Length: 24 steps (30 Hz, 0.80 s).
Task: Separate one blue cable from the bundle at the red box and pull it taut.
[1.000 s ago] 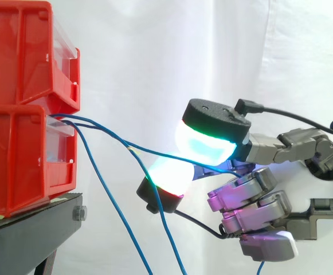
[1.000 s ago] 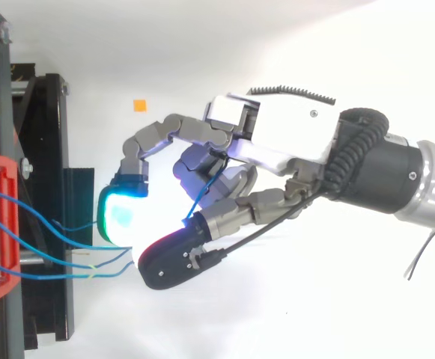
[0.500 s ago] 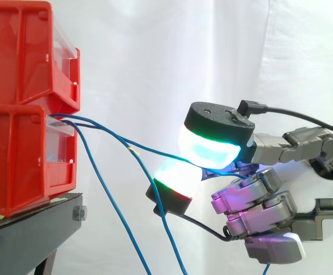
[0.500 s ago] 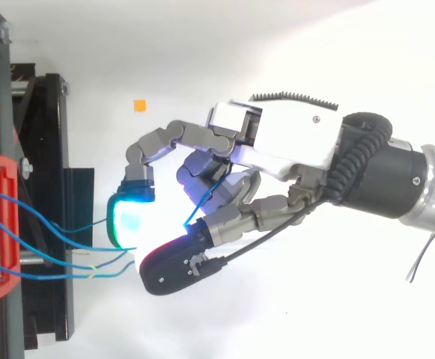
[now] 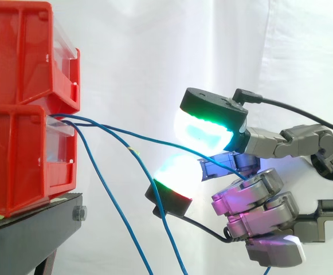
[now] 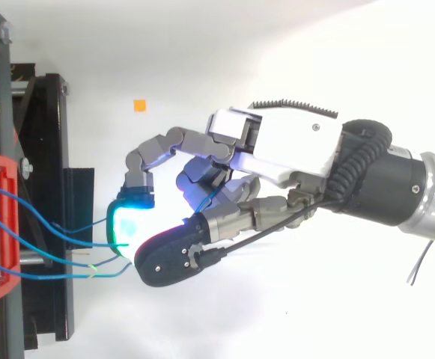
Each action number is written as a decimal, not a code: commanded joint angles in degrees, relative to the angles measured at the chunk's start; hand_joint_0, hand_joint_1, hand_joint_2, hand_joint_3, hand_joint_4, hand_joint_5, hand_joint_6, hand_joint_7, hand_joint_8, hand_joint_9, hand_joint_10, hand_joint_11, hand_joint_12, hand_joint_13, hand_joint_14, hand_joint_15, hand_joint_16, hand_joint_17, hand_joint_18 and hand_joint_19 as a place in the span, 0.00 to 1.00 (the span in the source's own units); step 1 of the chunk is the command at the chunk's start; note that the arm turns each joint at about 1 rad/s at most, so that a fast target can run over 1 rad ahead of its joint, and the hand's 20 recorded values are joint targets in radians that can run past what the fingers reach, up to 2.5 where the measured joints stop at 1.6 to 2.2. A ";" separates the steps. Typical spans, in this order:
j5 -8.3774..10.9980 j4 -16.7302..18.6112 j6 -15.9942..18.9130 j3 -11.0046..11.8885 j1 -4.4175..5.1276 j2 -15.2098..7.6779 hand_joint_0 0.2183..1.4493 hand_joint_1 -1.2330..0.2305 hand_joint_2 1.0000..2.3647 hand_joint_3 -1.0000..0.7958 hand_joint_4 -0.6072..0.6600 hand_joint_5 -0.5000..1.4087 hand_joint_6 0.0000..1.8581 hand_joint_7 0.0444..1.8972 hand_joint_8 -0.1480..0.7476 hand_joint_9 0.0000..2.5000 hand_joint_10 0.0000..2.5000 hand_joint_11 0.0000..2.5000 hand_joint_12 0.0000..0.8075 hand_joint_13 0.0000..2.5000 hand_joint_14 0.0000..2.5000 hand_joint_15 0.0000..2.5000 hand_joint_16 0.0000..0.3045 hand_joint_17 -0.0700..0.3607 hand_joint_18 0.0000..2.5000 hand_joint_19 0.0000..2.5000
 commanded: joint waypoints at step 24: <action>-0.14 -0.08 -0.09 0.00 0.07 0.00 0.29 0.32 0.02 0.45 0.55 0.18 0.45 0.64 0.61 0.34 1.00 1.00 0.60 0.56 1.00 0.69 0.15 0.41 0.73 0.34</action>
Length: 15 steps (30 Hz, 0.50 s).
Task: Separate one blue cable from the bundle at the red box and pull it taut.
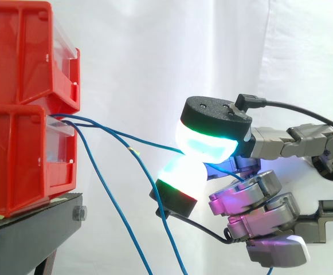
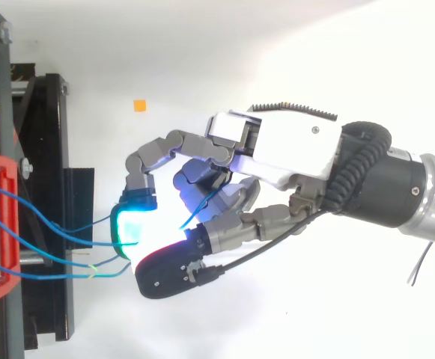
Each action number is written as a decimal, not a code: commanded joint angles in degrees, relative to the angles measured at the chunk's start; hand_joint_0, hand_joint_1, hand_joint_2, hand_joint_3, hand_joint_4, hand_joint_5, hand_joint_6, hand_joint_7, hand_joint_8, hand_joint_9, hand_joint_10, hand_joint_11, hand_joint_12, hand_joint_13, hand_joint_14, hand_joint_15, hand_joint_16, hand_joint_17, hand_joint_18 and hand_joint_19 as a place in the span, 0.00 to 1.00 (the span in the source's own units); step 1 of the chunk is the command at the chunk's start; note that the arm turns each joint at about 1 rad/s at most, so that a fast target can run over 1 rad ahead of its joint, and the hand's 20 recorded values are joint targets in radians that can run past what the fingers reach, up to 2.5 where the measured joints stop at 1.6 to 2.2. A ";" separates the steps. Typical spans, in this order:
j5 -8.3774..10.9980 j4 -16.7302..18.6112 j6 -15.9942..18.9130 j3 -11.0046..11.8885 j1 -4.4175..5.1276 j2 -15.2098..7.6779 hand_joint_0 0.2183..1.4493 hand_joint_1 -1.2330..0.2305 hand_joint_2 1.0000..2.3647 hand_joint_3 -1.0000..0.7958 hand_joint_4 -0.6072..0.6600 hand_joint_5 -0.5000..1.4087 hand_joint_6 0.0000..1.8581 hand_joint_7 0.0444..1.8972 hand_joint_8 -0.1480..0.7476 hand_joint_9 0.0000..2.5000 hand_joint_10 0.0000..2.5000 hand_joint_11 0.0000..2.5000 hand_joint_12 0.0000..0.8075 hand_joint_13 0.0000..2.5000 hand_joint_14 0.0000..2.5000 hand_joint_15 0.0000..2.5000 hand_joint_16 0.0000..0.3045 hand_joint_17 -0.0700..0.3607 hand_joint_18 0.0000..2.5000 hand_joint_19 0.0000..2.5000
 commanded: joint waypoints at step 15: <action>0.00 0.16 -1.50 0.01 0.00 0.00 0.29 0.47 0.01 0.42 0.61 0.19 0.45 0.63 0.63 0.36 1.00 1.00 0.62 0.58 1.00 0.67 0.18 0.44 0.75 0.27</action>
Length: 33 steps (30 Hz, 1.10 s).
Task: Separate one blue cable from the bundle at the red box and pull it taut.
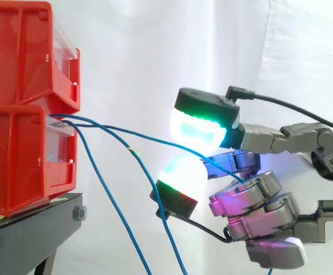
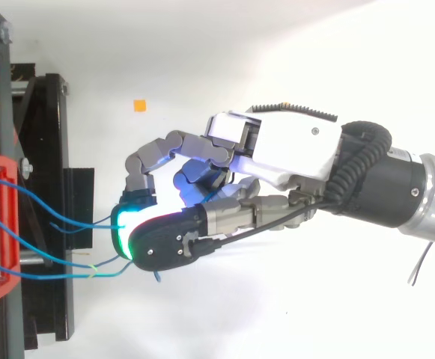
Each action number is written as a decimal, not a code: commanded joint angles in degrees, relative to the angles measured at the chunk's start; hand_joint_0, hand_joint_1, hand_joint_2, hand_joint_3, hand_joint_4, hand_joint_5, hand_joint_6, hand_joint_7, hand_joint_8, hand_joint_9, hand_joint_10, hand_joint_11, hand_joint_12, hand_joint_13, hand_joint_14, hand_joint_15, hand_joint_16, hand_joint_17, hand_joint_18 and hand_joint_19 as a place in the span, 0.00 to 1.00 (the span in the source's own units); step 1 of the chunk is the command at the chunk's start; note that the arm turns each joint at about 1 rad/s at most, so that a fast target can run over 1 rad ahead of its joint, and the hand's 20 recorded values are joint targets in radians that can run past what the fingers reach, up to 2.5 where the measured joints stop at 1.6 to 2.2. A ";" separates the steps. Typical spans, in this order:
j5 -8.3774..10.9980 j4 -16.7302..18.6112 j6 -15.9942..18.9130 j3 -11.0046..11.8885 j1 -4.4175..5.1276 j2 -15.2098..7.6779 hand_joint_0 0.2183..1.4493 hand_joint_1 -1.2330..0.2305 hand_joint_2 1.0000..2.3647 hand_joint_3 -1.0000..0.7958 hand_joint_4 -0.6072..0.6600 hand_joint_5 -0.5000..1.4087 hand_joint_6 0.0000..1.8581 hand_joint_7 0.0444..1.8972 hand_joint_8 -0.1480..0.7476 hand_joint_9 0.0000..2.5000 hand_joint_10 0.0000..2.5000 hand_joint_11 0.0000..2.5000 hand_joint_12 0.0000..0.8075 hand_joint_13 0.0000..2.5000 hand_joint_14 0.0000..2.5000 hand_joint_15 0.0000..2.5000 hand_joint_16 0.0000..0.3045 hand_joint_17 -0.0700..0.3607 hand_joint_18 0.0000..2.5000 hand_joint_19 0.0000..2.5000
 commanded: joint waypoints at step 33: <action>0.00 0.35 -3.20 0.01 0.00 0.00 0.38 0.31 0.00 0.31 0.56 0.16 0.46 0.55 0.58 0.22 1.00 1.00 0.57 0.46 1.00 0.70 0.14 0.38 0.66 0.48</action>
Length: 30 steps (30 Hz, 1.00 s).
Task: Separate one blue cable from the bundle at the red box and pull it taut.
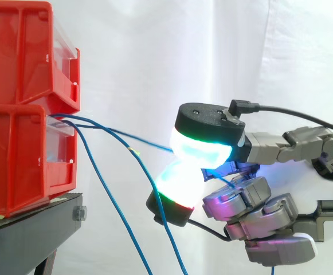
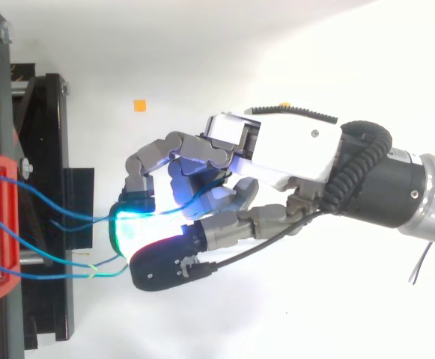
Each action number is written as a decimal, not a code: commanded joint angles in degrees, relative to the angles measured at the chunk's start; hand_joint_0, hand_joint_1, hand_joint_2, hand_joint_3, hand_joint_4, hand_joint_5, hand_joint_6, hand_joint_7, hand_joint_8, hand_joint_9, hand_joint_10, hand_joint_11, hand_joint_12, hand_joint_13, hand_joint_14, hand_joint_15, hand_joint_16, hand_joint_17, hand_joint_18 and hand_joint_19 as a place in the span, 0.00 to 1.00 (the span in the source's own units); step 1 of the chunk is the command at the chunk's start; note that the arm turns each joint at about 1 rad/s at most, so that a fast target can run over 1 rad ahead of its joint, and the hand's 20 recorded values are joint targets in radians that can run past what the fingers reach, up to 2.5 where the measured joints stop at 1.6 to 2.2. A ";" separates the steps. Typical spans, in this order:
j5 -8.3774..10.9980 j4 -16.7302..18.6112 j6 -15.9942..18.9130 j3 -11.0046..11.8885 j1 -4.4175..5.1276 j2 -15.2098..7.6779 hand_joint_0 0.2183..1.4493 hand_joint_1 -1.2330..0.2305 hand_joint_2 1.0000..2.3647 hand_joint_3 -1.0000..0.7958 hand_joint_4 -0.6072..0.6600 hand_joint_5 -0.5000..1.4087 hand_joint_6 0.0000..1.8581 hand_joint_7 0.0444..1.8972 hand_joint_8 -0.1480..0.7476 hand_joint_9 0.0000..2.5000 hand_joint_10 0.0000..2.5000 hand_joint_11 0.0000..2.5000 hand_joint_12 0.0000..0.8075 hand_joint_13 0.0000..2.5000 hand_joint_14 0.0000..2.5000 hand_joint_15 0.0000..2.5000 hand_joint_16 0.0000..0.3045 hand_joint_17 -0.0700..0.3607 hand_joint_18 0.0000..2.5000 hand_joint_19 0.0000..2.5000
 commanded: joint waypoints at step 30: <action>4.48 2.47 -1.17 -0.07 -2.03 -0.09 0.31 0.33 0.01 0.46 0.62 0.17 0.46 0.57 0.64 0.27 1.00 1.00 0.62 0.49 1.00 0.70 0.16 0.41 0.67 0.35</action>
